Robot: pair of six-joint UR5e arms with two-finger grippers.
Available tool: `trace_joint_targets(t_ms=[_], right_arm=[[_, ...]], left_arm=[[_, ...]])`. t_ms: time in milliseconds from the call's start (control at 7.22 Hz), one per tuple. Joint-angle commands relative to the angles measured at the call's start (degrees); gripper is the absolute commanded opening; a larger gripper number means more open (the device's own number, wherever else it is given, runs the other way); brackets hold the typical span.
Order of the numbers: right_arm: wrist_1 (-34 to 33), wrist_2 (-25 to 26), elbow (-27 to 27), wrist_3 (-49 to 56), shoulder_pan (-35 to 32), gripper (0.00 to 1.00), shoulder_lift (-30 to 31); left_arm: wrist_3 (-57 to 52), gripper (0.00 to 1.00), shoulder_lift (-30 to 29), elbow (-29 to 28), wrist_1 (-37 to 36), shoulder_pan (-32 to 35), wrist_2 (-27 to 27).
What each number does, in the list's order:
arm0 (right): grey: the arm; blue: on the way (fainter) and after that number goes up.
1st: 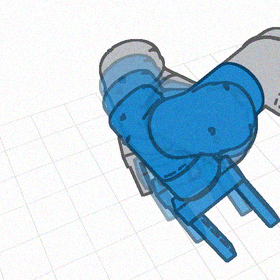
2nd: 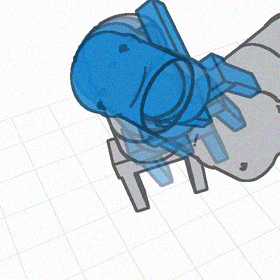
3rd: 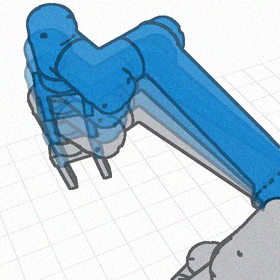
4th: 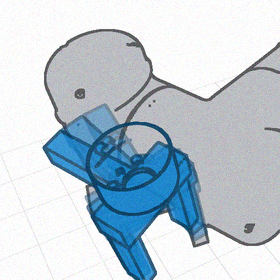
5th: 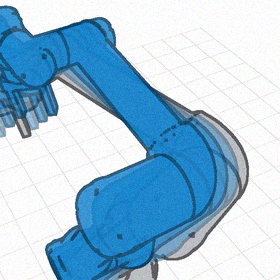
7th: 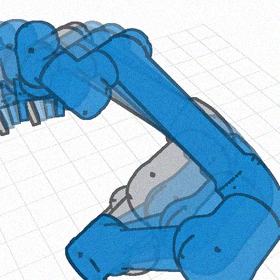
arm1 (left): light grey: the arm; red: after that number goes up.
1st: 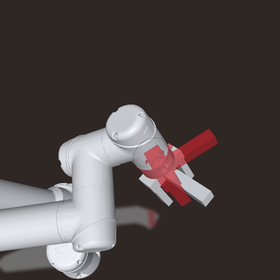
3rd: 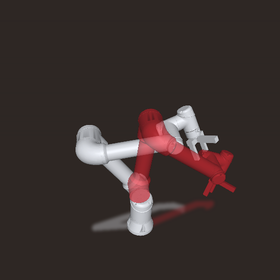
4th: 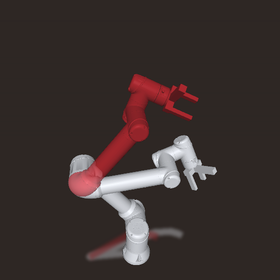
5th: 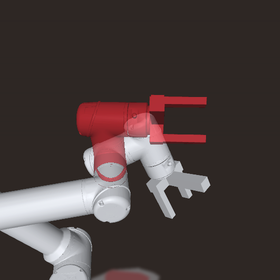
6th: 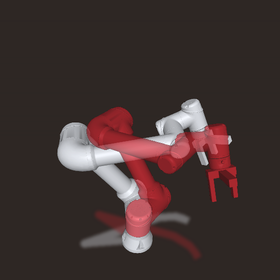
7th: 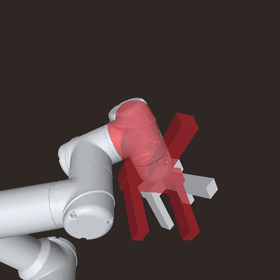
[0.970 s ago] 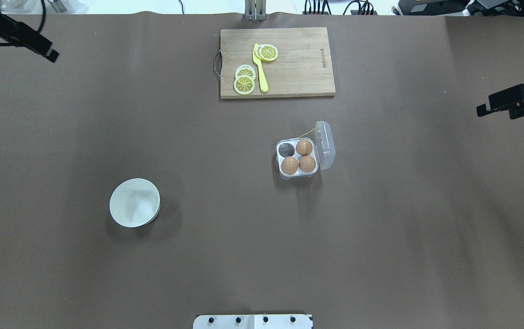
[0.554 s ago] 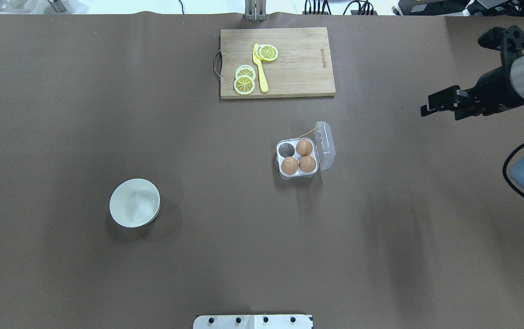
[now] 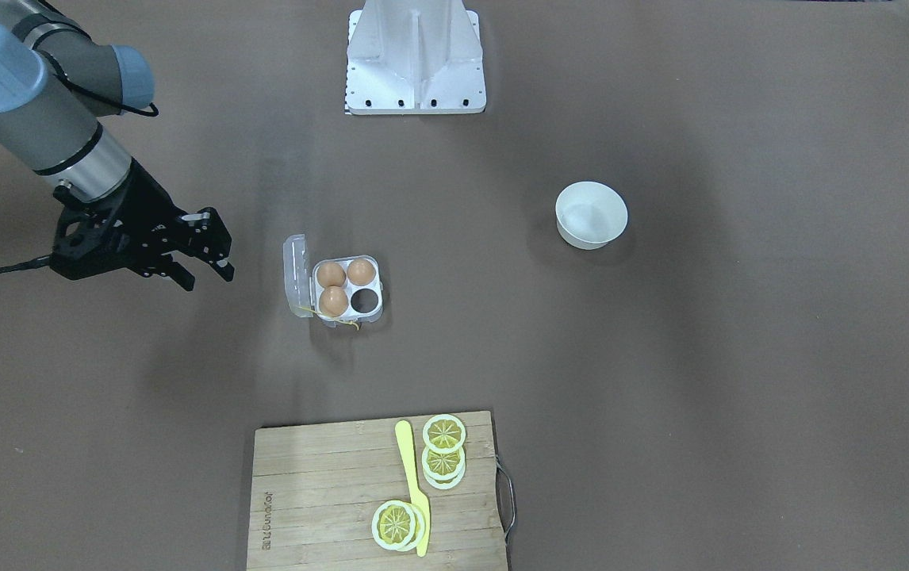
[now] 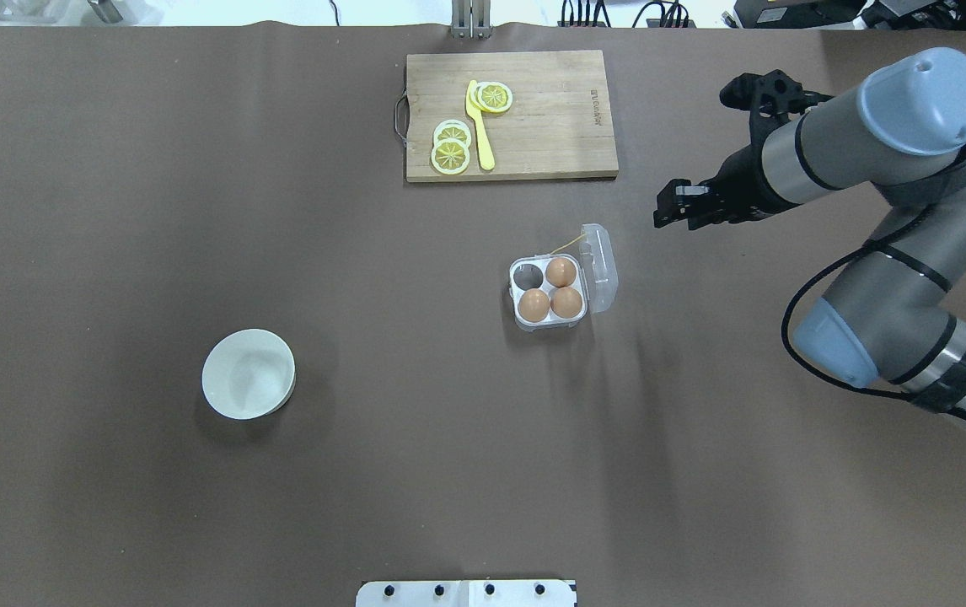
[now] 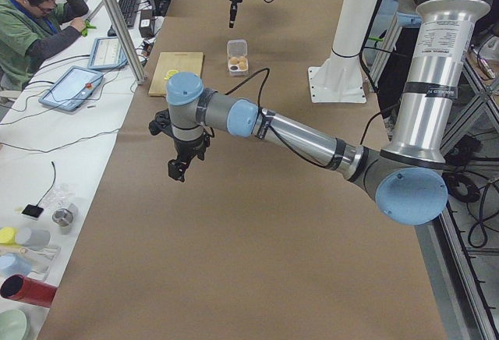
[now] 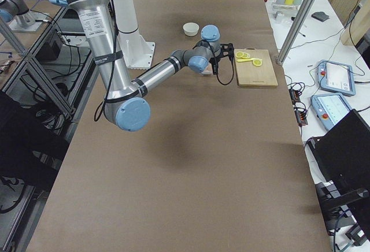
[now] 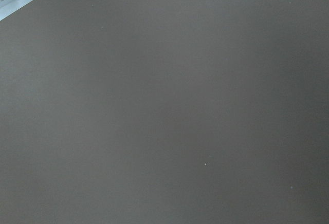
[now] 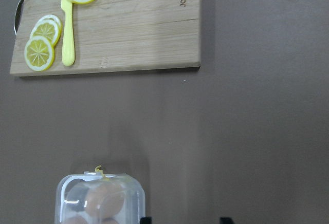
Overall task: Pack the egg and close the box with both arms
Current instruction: 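Move the right gripper toward the open lid of the egg box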
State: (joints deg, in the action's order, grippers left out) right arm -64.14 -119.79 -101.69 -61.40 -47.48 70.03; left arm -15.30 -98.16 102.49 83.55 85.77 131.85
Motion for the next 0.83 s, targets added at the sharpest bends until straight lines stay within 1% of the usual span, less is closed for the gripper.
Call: trace_joint_targets(t_ms=[0,139,416,693], right_arm=[[0.33,4.63,2.36,-5.35,4.57,0.00,-3.22],[1.64,7.01,2.89,-7.48,7.29,0.00,-3.93],[1.65,7.91,2.90,-8.20,9.59,0.00,-5.51],[1.48,11.94,3.07,-11.61,13.45,0.00,-8.32]], left_arm=[[-0.25,1.00,0.43,-1.85,0.03,1.77,2.61],[-0.25,1.00,1.56,-1.86,0.12,2.30,2.71],[-0.25,1.00,1.83,-1.86,0.12,2.74,2.71],[-0.25,1.00,2.45,-1.68,0.12,3.35,2.71]])
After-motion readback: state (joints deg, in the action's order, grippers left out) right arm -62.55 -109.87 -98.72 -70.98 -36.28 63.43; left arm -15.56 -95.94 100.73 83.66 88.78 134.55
